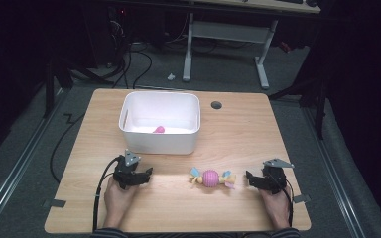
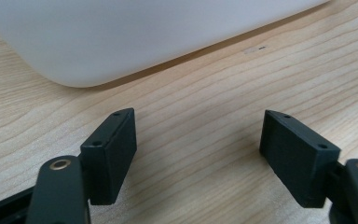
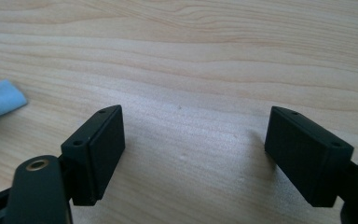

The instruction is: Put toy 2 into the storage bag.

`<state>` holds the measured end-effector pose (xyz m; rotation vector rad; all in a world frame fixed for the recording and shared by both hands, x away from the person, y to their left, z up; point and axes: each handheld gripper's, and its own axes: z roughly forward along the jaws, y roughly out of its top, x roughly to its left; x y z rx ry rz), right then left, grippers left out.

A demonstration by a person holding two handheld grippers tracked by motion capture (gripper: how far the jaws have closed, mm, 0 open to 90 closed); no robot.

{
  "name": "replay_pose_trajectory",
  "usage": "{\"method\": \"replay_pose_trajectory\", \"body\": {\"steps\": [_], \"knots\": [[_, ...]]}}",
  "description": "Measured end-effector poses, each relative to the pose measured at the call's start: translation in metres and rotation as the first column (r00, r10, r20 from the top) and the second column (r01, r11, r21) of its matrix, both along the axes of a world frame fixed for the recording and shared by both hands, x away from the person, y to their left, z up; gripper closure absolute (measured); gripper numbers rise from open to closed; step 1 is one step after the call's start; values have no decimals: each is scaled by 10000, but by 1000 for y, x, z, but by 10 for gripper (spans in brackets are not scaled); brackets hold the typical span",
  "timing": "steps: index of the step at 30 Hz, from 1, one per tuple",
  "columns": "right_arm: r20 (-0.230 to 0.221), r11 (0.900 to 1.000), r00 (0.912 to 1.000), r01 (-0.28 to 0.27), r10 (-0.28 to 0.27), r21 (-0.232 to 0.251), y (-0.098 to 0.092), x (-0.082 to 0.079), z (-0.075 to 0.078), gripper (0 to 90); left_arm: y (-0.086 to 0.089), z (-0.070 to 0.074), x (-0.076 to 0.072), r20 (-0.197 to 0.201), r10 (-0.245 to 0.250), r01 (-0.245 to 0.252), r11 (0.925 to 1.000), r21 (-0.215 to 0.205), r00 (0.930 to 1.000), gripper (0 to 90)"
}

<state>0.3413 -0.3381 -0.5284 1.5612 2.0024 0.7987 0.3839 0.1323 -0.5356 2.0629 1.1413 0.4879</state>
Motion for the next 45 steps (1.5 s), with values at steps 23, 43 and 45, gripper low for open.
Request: {"method": "replay_pose_trajectory", "body": {"steps": [23, 43, 45], "knots": [[780, 9838, 9865, -1512, 1439, 965, 18, -40, 38, 285, 0, 0, 0, -6, 2, -2, 10000, 16, 10000, 264], [661, 9164, 9176, -3957, 3919, 594, 77, -34, 63, 287, 0, 0, 0, -10, -2, 2, 10000, 13, 10000, 264], [597, 9071, 9080, -4177, 4147, 522, 84, -32, 63, 286, 0, 0, 0, -10, -1, 1, 10000, 14, 10000, 264]]}}
